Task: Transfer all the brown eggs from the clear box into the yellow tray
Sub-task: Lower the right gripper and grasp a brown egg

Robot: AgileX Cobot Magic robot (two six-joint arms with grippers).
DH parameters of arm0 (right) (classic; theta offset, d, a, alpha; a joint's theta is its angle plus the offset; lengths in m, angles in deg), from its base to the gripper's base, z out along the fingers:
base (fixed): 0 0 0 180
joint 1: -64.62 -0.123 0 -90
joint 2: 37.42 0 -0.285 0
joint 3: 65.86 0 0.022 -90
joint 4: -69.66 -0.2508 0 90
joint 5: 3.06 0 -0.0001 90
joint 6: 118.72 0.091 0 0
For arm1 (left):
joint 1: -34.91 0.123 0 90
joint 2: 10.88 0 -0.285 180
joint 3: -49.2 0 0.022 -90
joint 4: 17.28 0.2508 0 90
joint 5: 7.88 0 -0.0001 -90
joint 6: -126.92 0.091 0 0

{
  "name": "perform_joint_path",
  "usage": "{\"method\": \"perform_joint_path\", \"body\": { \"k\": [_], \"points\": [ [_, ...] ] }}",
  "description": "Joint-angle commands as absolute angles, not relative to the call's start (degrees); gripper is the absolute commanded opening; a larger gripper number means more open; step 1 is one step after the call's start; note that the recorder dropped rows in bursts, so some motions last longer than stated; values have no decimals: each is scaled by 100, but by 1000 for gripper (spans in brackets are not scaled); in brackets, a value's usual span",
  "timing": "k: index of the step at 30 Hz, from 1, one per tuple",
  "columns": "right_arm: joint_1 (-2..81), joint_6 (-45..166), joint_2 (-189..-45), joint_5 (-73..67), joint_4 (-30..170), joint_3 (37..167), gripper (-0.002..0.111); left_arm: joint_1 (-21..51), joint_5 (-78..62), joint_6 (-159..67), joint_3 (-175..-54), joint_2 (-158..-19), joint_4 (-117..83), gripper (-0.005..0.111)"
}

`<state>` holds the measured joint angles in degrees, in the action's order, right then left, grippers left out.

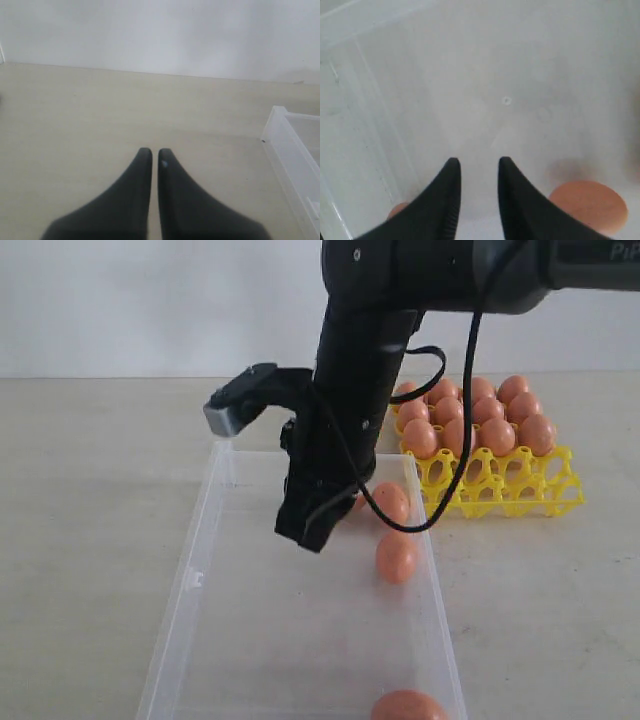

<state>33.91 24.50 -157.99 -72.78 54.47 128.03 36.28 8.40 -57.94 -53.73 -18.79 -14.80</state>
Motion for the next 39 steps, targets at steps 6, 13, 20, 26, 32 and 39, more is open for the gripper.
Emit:
{"method": "perform_joint_path", "body": {
  "k": [6,13,20,26,32,39],
  "points": [
    [3374,2473,-15719,-7302,6137,11913,52,3648,800,-5781,-5359,-1866,-1494,4],
    [3374,2389,-15308,-7302,5885,11734,52,3648,800,-5781,-5359,-1866,-1494,4],
    [3374,1403,-15320,-7302,6017,11192,52,3648,800,-5781,-5359,-1866,-1494,4],
    [3383,1277,-15320,-7302,5998,10535,52,3648,800,-5781,-5359,-1866,-1494,4],
    [3383,1277,-15320,-7056,5583,10506,52,3648,800,-5781,-5359,-1866,-1494,4],
    [3383,1277,-15328,-6964,5461,10497,52,3648,800,-5781,-5359,-1866,-1494,4]
  ]
}}
